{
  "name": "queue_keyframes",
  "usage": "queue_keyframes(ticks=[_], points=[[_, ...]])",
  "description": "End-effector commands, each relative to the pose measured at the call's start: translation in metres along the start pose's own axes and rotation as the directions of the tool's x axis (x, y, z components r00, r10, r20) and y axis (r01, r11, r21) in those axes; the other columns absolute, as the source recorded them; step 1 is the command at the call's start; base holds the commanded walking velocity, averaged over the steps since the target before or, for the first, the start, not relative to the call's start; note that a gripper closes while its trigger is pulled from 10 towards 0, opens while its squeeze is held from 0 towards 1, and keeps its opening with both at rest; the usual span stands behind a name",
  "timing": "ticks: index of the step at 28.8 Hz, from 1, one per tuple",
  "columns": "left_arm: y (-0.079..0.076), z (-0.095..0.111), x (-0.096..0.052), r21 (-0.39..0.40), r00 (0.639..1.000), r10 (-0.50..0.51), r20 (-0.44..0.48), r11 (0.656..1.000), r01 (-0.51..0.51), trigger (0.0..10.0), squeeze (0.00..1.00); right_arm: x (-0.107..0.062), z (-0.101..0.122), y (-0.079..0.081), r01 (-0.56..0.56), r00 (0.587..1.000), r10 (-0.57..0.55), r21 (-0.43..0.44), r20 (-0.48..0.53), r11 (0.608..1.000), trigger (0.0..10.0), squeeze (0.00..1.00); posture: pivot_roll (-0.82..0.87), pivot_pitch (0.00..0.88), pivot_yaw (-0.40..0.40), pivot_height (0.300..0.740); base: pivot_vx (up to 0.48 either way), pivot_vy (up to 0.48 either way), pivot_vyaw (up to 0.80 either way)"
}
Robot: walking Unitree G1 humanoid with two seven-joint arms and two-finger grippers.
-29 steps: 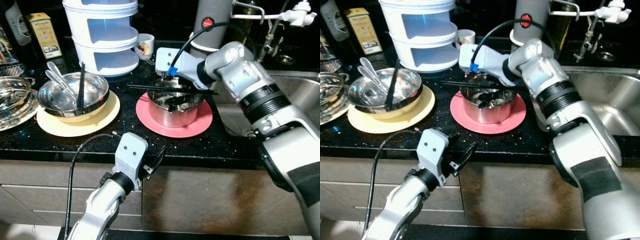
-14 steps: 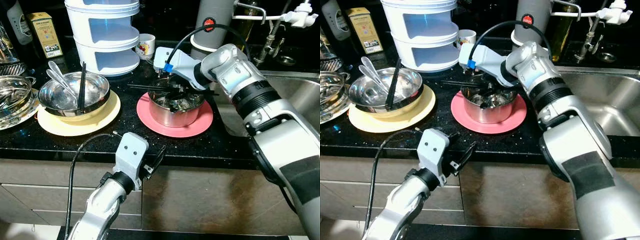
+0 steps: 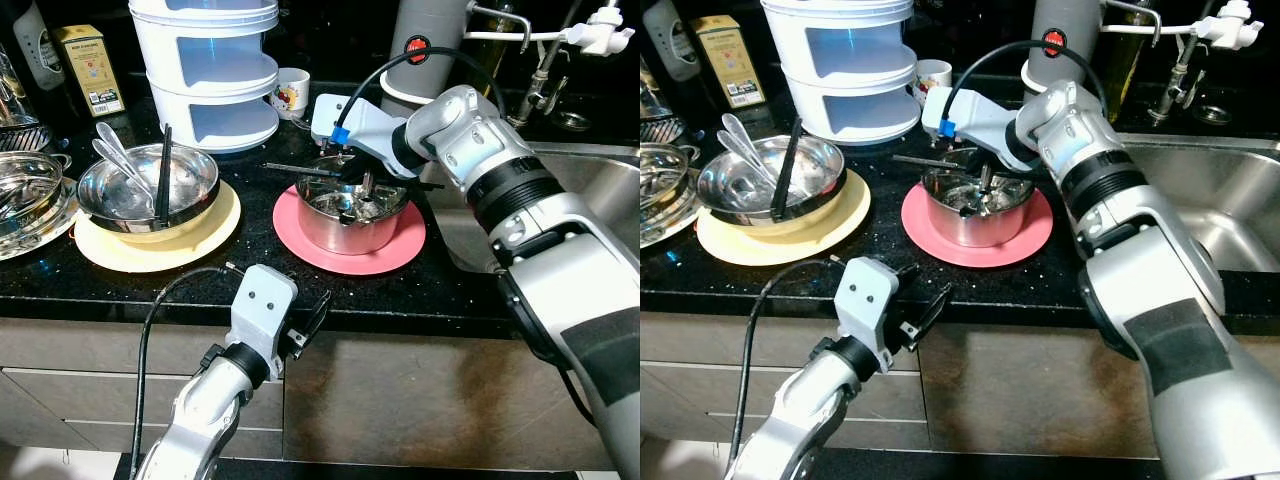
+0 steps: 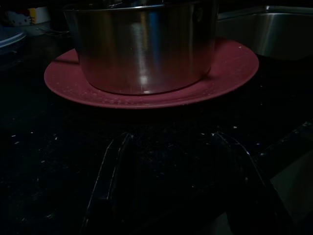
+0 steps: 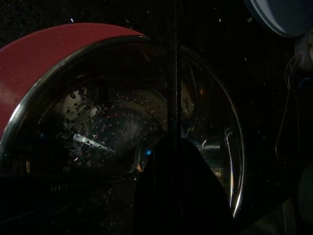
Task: Kitchen organization
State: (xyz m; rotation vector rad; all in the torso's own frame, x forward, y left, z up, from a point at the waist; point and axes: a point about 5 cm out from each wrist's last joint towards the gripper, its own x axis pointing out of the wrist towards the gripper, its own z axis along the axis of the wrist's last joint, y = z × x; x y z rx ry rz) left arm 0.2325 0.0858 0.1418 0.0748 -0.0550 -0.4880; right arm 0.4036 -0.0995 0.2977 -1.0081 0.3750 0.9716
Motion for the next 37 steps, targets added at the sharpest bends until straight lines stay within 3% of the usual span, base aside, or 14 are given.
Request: queue_keyframes(ticks=[1,5,7,9,10,12,18,19,20,21,25,27,30,37], points=[[0.001,-0.017,-0.001,-0.004,0.995,0.013,-0.095,1.0,-0.013,10.0,0.0,-0.004,0.001,-0.003,0.006,1.0,-0.006,0.002,0.013,1.0,0.0,0.0,0.03,0.0,-0.077,0.74,0.0,0.0,0.0],[0.001,-0.017,-0.001,-0.005,0.996,0.015,-0.091,1.0,-0.016,10.0,0.0,-0.013,0.018,-0.008,0.024,0.978,-0.028,0.019,0.208,1.0,0.0,0.0,0.03,0.0,-0.077,0.74,0.0,0.0,0.0],[0.001,-0.017,-0.001,-0.005,0.996,0.015,-0.091,1.0,-0.016,10.0,0.0,-0.013,0.018,-0.008,0.024,0.978,-0.028,0.019,0.208,1.0,0.0,0.0,0.03,0.0,-0.077,0.74,0.0,0.0,0.0],[0.001,-0.015,-0.001,-0.006,0.996,0.021,-0.083,1.0,-0.022,10.0,0.0,-0.028,0.036,-0.017,0.07,0.904,-0.108,0.106,0.415,0.992,0.0,0.0,0.03,0.0,-0.073,0.74,0.0,0.0,0.0],[0.001,-0.015,-0.001,-0.006,0.996,0.021,-0.083,1.0,-0.022,10.0,0.0,-0.028,0.036,-0.017,0.07,0.904,-0.108,0.106,0.415,0.992,0.0,0.0,0.03,0.0,-0.073,0.74,0.0,0.0,0.0],[0.002,-0.012,-0.001,-0.008,0.997,0.031,-0.068,0.999,-0.031,10.0,0.0,-0.048,0.049,-0.031,0.157,0.763,-0.267,0.232,0.589,0.96,0.0,0.0,0.04,0.0,-0.07,0.74,0.0,0.0,0.0],[0.003,-0.01,0.0,-0.009,0.998,0.037,-0.055,0.999,-0.037,10.0,0.0,-0.061,0.054,-0.037,0.166,0.632,-0.371,0.348,0.681,0.923,0.0,0.0,0.04,0.004,-0.066,0.74,0.0,0.0,0.0],[0.003,-0.008,0.0,-0.014,0.998,0.038,-0.046,0.999,-0.039,10.0,0.0,-0.065,0.053,-0.039,0.149,0.579,-0.417,0.412,0.701,0.899,0.0,0.0,0.04,0.004,-0.066,0.74,0.0,0.0,0.0],[0.003,-0.005,0.001,-0.026,0.999,0.038,-0.035,0.999,-0.039,10.0,0.0,-0.068,0.051,-0.04,0.142,0.525,-0.458,0.457,0.717,0.878,10.0,0.0,0.04,0.005,-0.064,0.74,0.0,0.0,0.0],[0.003,-0.005,0.001,-0.026,0.999,0.038,-0.035,0.999,-0.039,10.0,0.0,-0.068,0.051,-0.04,0.142,0.525,-0.458,0.457,0.717,0.878,10.0,0.0,0.04,0.005,-0.064,0.74,0.0,0.0,0.0],[0.0,-0.001,0.003,-0.099,1.0,0.03,-0.004,0.995,-0.03,10.0,0.0,-0.073,0.042,-0.037,0.058,0.373,-0.562,0.586,0.738,0.808,10.0,0.0,0.04,0.0,-0.06,0.74,0.0,0.0,0.0],[-0.002,0.0,0.003,-0.123,1.0,0.019,0.001,0.992,-0.019,10.0,0.0,-0.074,0.039,-0.035,0.032,0.34,-0.582,0.61,0.739,0.792,10.0,0.0,0.04,0.0,-0.06,0.74,0.0,0.0,0.0],[-0.015,0.008,0.002,-0.227,0.995,-0.091,0.05,0.969,0.1,10.0,0.0,-0.076,0.03,-0.032,-0.029,0.254,-0.657,0.685,0.71,0.728,10.0,0.0,0.04,0.0,-0.058,0.74,0.0,0.0,0.0],[-0.034,0.02,0.0,-0.267,0.957,-0.267,0.115,0.919,0.289,10.0,0.0,-0.076,0.021,-0.027,-0.036,0.231,-0.7,0.725,0.675,0.687,10.0,0.0,0.04,0.0,-0.046,0.74,0.0,0.0,0.0]])
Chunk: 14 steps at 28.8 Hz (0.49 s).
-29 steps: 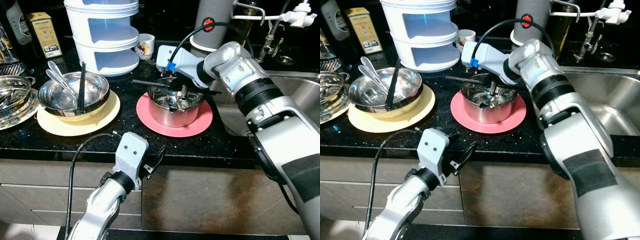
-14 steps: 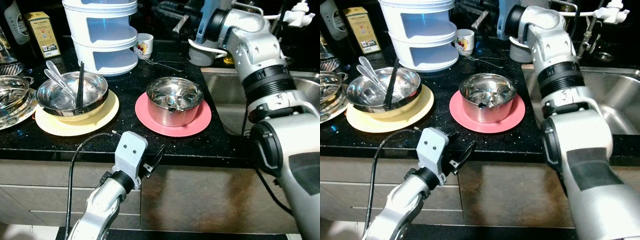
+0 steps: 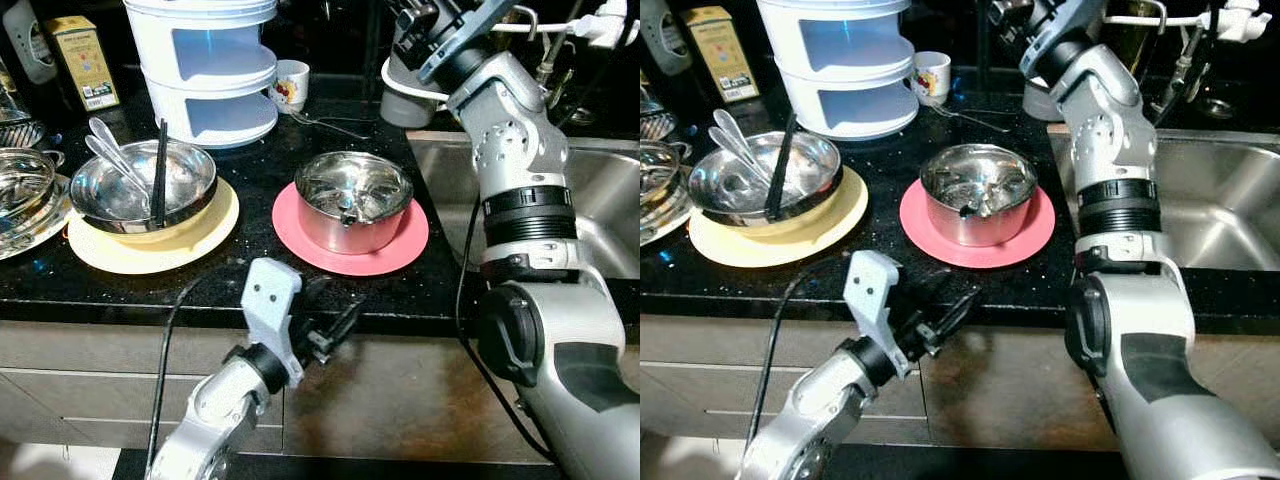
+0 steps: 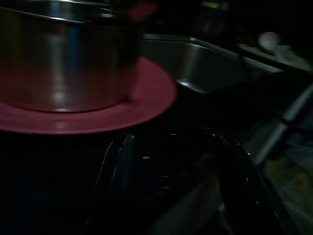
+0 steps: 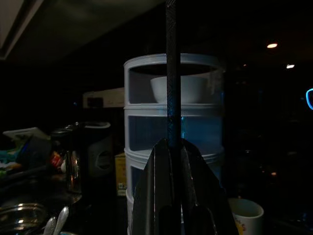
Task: Kitchen organization
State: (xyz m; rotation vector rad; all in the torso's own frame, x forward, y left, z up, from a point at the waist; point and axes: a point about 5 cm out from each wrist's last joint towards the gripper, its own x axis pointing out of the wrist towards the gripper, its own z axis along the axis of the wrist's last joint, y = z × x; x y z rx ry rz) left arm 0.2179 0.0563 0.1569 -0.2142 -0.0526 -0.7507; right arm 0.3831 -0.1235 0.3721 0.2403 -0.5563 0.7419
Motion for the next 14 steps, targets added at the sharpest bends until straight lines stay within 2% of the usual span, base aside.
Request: queue_keyframes(ticks=[1,7,8,10,14], points=[[-0.005,0.002,0.0,-0.009,0.999,-0.041,-0.004,0.999,0.041,10.0,0.0,-0.002,0.002,0.0,0.016,1.0,-0.017,0.013,0.017,1.0,10.0,0.0,0.04,0.0,-0.046,0.74,0.0,0.0,0.0],[-0.004,0.003,0.0,-0.009,0.999,-0.034,-0.007,0.999,0.034,10.0,0.0,-0.007,0.002,-0.003,0.052,0.998,-0.052,0.003,0.021,0.999,10.0,0.0,0.04,0.0,-0.046,0.74,0.0,0.0,0.0],[0.001,0.003,-0.002,0.006,1.0,-0.017,-0.017,1.0,0.017,10.0,0.0,-0.012,0.005,-0.011,0.116,0.993,-0.116,-0.019,0.034,0.993,10.0,0.0,0.04,0.0,-0.045,0.74,0.0,0.0,0.0],[0.002,0.003,-0.003,0.015,1.0,-0.011,-0.022,1.0,0.012,10.0,0.0,-0.014,0.007,-0.016,0.153,0.987,-0.152,-0.031,0.044,0.988,10.0,0.0,0.04,0.0,-0.042,0.74,0.0,0.0,0.0],[0.004,0.003,-0.006,0.014,0.999,-0.018,-0.028,1.0,0.018,10.0,0.0,-0.021,0.007,-0.025,0.221,0.975,-0.218,-0.083,0.041,0.972,10.0,0.0,0.04,0.0,-0.036,0.74,0.0,-0.313,0.0]])
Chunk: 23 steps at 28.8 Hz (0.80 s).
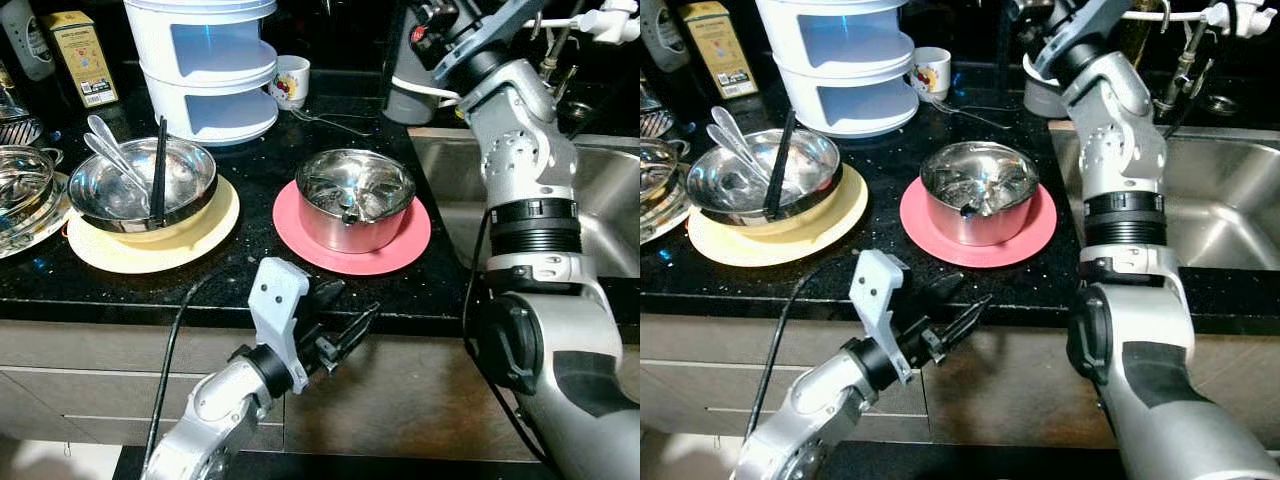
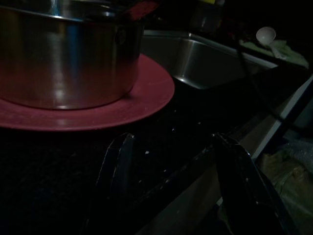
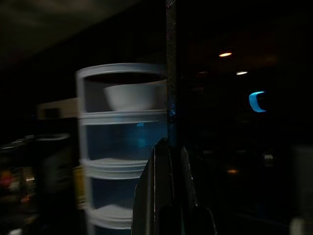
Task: Kitchen organization
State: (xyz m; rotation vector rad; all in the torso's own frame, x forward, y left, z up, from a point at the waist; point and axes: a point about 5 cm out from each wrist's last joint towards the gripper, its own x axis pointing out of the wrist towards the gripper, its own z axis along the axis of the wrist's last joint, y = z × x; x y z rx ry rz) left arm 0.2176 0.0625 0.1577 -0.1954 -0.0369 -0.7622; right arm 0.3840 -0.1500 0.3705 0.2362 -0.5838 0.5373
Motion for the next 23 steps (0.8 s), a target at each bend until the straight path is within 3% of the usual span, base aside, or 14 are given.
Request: queue_keyframes(ticks=[1,11,14,18,19,23], points=[[-0.001,0.001,-0.001,0.002,1.0,-0.014,-0.009,1.0,0.014,10.0,0.0,-0.006,-0.006,-0.007,0.044,0.999,-0.045,-0.049,-0.022,0.998,10.0,0.0,0.04,0.0,-0.036,0.74,0.0,-0.42,0.0],[-0.004,0.001,-0.001,-0.004,1.0,-0.025,-0.014,1.0,0.025,10.0,0.0,-0.017,-0.022,-0.012,0.085,0.991,-0.1,-0.153,-0.094,0.985,10.0,0.0,0.04,0.003,-0.035,0.74,0.0,-0.444,0.0],[-0.004,0.0,-0.002,-0.003,1.0,-0.025,-0.018,1.0,0.025,10.0,0.0,-0.022,-0.031,-0.019,0.107,0.976,-0.15,-0.253,-0.159,0.962,10.0,0.0,0.03,0.004,-0.032,0.74,0.0,-0.442,0.0],[-0.004,0.0,-0.002,-0.003,0.999,-0.026,-0.019,1.0,0.026,10.0,0.0,-0.023,-0.034,-0.02,0.104,0.971,-0.159,-0.284,-0.179,0.953,10.0,0.0,0.03,0.004,-0.032,0.74,0.0,-0.442,0.0],[-0.004,0.0,-0.001,-0.004,0.999,-0.029,-0.018,1.0,0.029,10.0,0.0,-0.025,-0.039,-0.022,0.099,0.96,-0.18,-0.342,-0.213,0.934,10.0,0.0,0.03,0.004,-0.031,0.74,0.0,-0.442,0.0],[-0.004,0.001,-0.001,-0.002,1.0,-0.026,-0.018,1.0,0.026,10.0,0.0,-0.027,-0.047,-0.024,0.103,0.943,-0.216,-0.395,-0.253,0.913,10.0,0.0,0.03,0.005,-0.033,0.74,0.0,-0.437,0.0]])
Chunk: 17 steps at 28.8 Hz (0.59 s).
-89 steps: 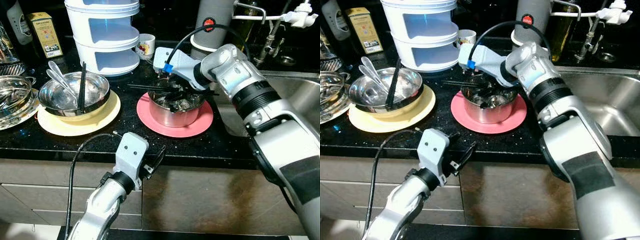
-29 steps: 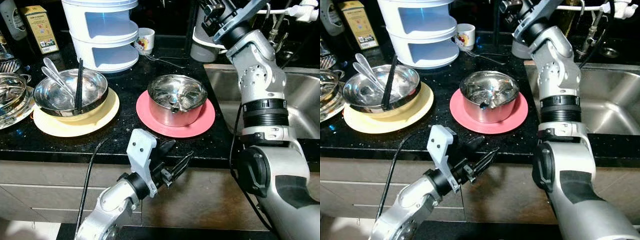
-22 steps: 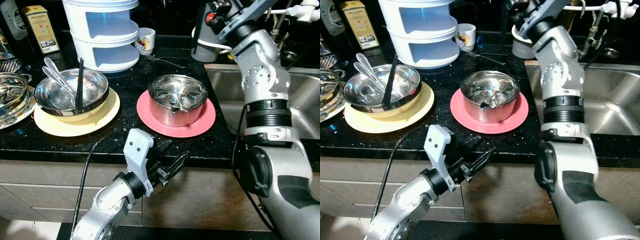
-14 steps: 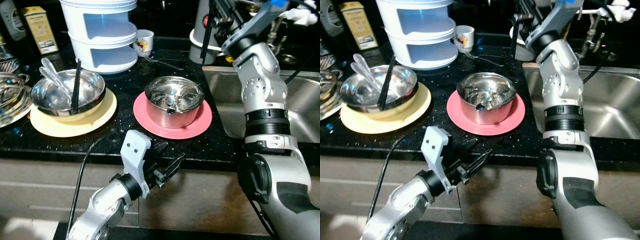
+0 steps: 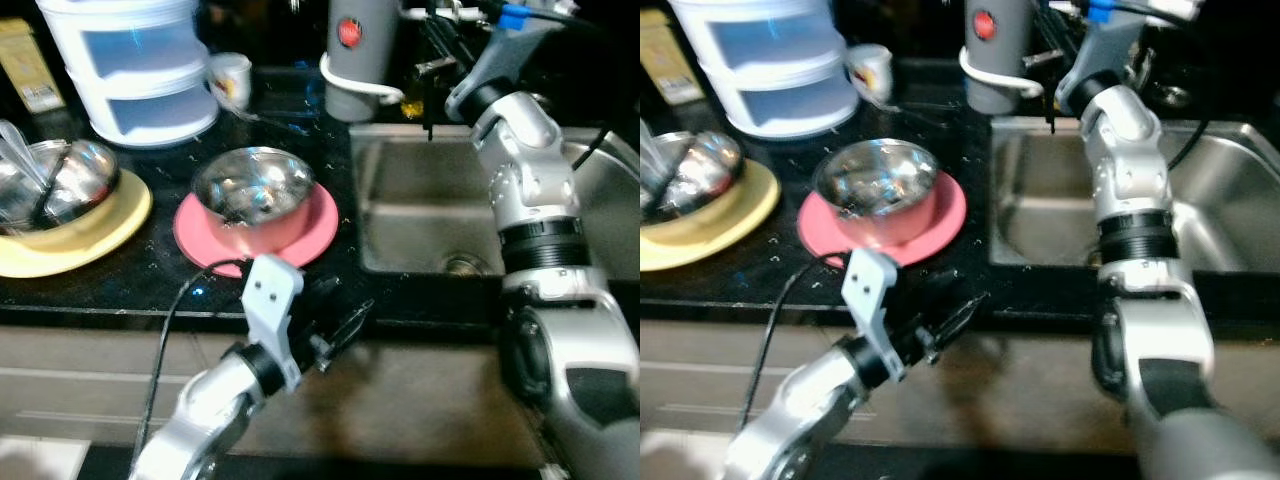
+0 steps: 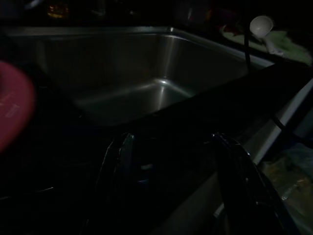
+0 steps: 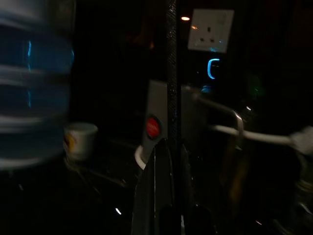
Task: Kitchen organization
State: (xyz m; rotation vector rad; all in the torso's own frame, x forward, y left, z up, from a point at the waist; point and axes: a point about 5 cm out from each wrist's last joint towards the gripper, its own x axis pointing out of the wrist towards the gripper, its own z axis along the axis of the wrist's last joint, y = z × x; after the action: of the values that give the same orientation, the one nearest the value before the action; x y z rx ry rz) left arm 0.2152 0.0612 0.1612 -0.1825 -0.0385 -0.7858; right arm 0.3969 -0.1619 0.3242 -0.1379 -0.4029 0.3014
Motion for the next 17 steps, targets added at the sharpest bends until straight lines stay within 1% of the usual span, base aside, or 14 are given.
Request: queue_keyframes(ticks=[1,2,3,4,7,10,12,14,17], points=[[-0.001,-0.002,0.0,-0.012,1.0,0.002,-0.013,1.0,-0.002,10.0,0.0,-0.002,-0.012,-0.001,0.019,0.998,-0.021,-0.034,-0.061,0.999,10.0,0.0,0.03,0.005,-0.033,0.74,0.0,-0.345,0.0],[-0.001,-0.002,0.0,-0.012,1.0,0.002,-0.013,1.0,-0.002,10.0,0.0,-0.002,-0.012,-0.001,0.019,0.998,-0.021,-0.034,-0.061,0.999,10.0,0.0,0.03,0.005,-0.033,0.74,0.0,-0.345,0.0],[0.001,-0.002,0.0,-0.008,1.0,0.014,-0.011,1.0,-0.014,10.0,0.0,-0.002,-0.016,0.0,0.024,0.996,-0.028,-0.045,-0.083,0.999,10.0,0.0,0.03,0.006,-0.034,0.74,0.0,0.0,0.0],[0.001,-0.002,0.0,-0.008,1.0,0.014,-0.011,1.0,-0.014,10.0,0.0,-0.002,-0.016,0.0,0.024,0.996,-0.028,-0.045,-0.083,0.999,10.0,0.0,0.03,0.006,-0.034,0.74,0.0,0.0,0.0],[0.004,-0.001,0.0,-0.004,0.999,0.034,-0.007,0.999,-0.034,10.0,0.0,-0.003,-0.025,0.006,0.018,0.992,-0.026,-0.064,-0.122,0.998,10.0,0.0,0.03,0.006,-0.035,0.74,0.0,0.0,0.0],[0.003,-0.004,0.0,-0.008,1.0,0.024,-0.019,1.0,-0.025,10.0,0.0,-0.003,-0.032,0.012,0.009,0.989,-0.02,-0.075,-0.148,0.997,10.0,0.0,0.03,0.006,-0.032,0.74,0.0,0.0,0.0],[0.001,-0.006,0.002,-0.006,1.0,0.017,-0.026,1.0,-0.017,10.0,0.0,-0.003,-0.043,0.017,0.009,0.981,-0.026,-0.091,-0.191,0.996,10.0,0.0,0.03,0.006,-0.033,0.74,0.0,0.0,0.0],[0.001,-0.006,0.002,-0.001,0.999,0.016,-0.029,1.0,-0.016,10.0,0.0,-0.003,-0.051,0.021,0.008,0.974,-0.033,-0.109,-0.225,0.994,10.0,0.0,0.03,0.005,-0.034,0.74,0.0,0.0,0.0],[0.004,-0.006,0.002,0.005,0.999,0.023,-0.029,1.0,-0.023,10.0,0.0,-0.003,-0.056,0.026,0.009,0.969,-0.036,-0.11,-0.245,0.994,10.0,0.0,0.03,0.005,-0.036,0.74,0.0,0.0,0.0]])
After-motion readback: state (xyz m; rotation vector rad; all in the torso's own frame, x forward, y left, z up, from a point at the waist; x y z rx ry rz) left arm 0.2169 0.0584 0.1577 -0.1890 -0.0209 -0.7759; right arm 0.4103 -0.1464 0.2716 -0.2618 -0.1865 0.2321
